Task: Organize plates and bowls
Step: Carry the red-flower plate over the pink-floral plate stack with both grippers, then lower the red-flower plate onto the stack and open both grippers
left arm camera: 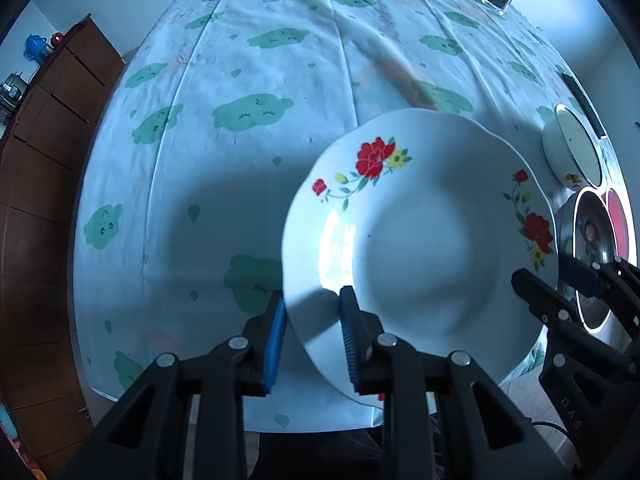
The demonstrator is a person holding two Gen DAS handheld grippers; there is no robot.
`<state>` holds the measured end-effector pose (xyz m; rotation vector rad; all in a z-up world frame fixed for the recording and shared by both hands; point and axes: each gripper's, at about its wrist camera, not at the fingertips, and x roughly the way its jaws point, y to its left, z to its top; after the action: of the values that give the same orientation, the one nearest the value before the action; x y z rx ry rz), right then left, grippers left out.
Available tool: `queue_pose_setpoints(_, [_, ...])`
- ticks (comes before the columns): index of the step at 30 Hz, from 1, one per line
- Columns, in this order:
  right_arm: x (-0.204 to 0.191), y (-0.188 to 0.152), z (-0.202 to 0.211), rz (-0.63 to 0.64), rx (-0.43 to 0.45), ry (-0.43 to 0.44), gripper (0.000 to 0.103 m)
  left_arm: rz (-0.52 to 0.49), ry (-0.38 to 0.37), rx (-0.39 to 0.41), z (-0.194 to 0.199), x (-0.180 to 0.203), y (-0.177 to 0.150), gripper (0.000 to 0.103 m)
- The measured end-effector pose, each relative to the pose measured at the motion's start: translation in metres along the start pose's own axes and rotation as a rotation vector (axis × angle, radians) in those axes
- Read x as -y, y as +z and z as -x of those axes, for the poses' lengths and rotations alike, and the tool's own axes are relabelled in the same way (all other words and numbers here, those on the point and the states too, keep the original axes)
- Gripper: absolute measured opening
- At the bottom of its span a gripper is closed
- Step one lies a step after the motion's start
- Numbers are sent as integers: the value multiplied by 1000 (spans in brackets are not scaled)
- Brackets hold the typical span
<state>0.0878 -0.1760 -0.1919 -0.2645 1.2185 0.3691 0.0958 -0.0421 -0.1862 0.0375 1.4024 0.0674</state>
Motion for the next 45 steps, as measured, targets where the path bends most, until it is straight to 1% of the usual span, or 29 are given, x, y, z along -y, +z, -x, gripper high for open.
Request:
queue_pose_setpoints(3, [0, -1, 0, 0, 0, 3, 33, -2, -2, 2, 0, 0, 0, 25])
queue_pose_setpoints(10, [-9, -2, -2, 39, -1, -25, 41, -4, -6, 7, 2, -2, 0, 25])
queue_pose_setpoints(20, [-10, -2, -2, 27, 5, -33, 41, -7, -18, 13, 2, -4, -1, 25])
queue_pose_setpoints(22, [-9, -2, -2, 17, 8, -30, 41, -7, -21, 11, 2, -4, -1, 28])
queue_pose_setpoints(28, [-5, -2, -1, -15, 14, -12, 41, -11, -22, 9, 1, -3, -1, 29])
queue_pose_setpoints(32, [-3, -2, -2, -38, 16, 1, 41, -5, -26, 7, 0, -3, -1, 32])
queue_pose_setpoints(35, [-4, -1, -2, -40, 17, 5, 44, -10, -31, 5, 0, -3, -1, 33])
queue_pose_setpoints(37, [-6, -1, -2, -33, 16, 2, 46, -8, -29, 6, 0, -4, -1, 35])
queue_pose_setpoints(40, [-9, -1, -3, -16, 13, -15, 46, 3, -26, 5, -1, -7, -1, 39])
queue_pose_setpoints(42, [-12, -1, -3, 7, 10, -41, 46, 8, -23, 4, -2, -8, 0, 40])
queue_pose_setpoints(43, [-12, -1, -2, 16, 13, -58, 46, 10, -29, 4, -2, -9, 0, 46])
queue_pose_setpoints(45, [-15, 1, 3, 37, 38, -70, 46, 10, -23, 7, -1, -9, 0, 47])
